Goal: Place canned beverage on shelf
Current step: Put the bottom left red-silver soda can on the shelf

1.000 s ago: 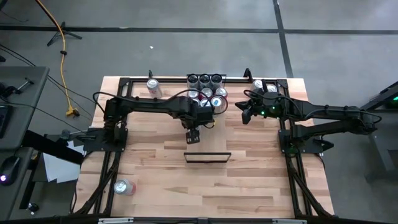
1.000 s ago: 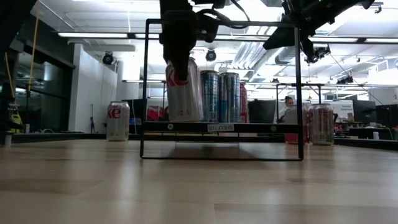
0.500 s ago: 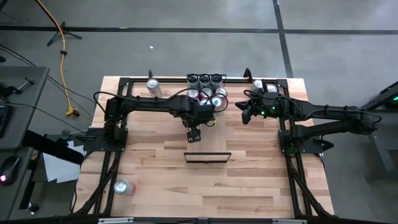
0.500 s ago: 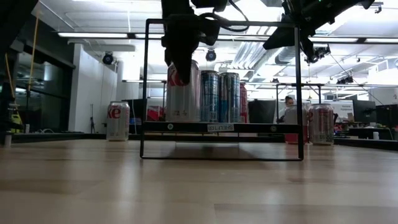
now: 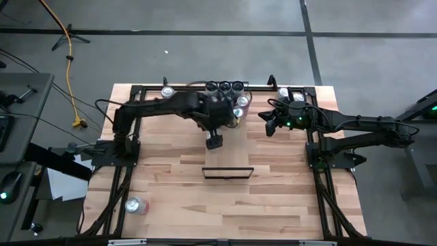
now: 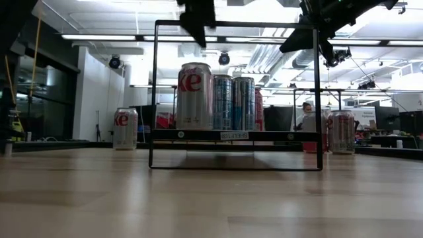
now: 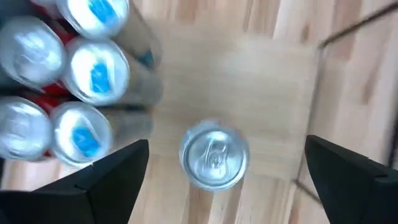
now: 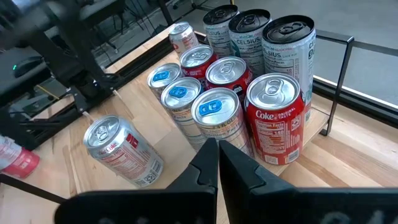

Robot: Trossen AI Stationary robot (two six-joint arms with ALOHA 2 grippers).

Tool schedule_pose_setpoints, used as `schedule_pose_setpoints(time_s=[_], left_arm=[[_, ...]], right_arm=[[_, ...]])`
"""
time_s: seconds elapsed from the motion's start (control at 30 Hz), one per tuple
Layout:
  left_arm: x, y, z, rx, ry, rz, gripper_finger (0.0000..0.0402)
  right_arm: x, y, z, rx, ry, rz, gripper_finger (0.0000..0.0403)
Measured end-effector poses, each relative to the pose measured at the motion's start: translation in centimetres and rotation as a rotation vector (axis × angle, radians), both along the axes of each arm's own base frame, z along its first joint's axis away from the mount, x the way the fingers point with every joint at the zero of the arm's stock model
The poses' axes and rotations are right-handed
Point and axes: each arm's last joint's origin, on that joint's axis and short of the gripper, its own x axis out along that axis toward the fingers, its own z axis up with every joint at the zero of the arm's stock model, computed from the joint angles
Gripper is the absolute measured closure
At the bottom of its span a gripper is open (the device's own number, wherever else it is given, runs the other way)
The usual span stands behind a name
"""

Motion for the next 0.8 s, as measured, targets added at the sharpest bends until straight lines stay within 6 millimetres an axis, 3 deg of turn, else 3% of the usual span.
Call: schedule_pose_setpoints(time_s=[0.17, 0.27, 0.4, 0.57, 0.8], left_arm=[[-3.0, -2.0, 4.4, 0.030, -0.271, -0.023, 0.0033], [-5.0, -3.6, 4.5, 0.054, -0.439, 0.009, 0.0033], [-8.3, -5.4, 2.4, 0.009, -0.597, 0.048, 0.0035], [-11.8, -7.1, -2.0, -0.091, -0.706, 0.119, 0.0033], [-14.0, -8.1, -5.6, -0.238, -0.879, 0.266, 0.0036]], right_arm=[[0.0, 0.0, 0.0, 0.000, 0.001, 0.000, 0.0402], [0.0, 0.0, 0.0, 0.000, 0.001, 0.000, 0.0402], [0.0, 0.0, 0.0, 0.000, 0.000, 0.000, 0.0402], [0.0, 0.0, 0.0, 0.000, -0.001, 0.000, 0.0402], [0.1, 0.0, 0.0, 0.002, -0.008, -0.002, 0.0402]])
